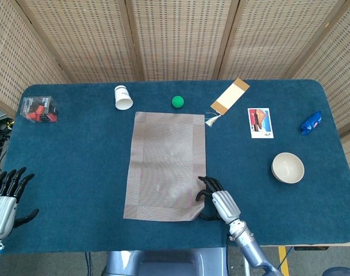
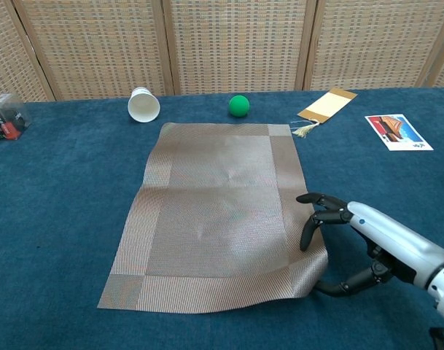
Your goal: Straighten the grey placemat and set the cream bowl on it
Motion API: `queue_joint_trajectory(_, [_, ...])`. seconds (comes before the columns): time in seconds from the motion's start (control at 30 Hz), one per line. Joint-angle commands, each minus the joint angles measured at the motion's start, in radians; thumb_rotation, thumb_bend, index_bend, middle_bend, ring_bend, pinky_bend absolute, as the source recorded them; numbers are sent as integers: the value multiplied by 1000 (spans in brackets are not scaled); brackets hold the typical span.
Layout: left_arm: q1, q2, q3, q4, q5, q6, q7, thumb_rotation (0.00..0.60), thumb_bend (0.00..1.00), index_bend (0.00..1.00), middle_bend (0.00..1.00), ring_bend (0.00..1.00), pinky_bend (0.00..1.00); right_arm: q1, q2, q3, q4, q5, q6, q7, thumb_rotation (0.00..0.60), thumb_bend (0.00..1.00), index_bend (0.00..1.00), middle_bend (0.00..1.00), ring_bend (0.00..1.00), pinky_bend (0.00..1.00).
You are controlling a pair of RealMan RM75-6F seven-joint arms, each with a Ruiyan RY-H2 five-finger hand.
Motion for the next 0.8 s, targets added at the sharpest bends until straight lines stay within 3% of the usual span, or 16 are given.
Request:
queue_joint_trajectory(0.03, [0, -1, -2, 0, -5, -5, -3, 600, 35, 139, 0, 0, 0, -1, -1, 1, 2, 6, -4, 2, 600, 354, 533, 174, 0, 12])
queue_joint_trajectory(0.3, [-1, -3, -4, 4, -7, -12, -5, 600, 35, 142, 0, 0, 0, -5, -8, 10, 4, 22, -7, 5, 600, 345, 617, 221, 0, 19])
queue_joint_trajectory(0.47, [-1, -3, -6, 4, -8, -12, -7, 600, 35, 143, 0, 0, 0, -6, -11, 17, -2, 27, -3, 13, 600, 492, 675, 233, 6, 28])
queue_joint_trajectory(0.8, [-2, -3, -9, 6, -9, -14, -13, 600, 35, 150, 0, 0, 0, -8, 5, 30, -39, 52, -17, 15, 600, 601, 717, 244, 13, 29])
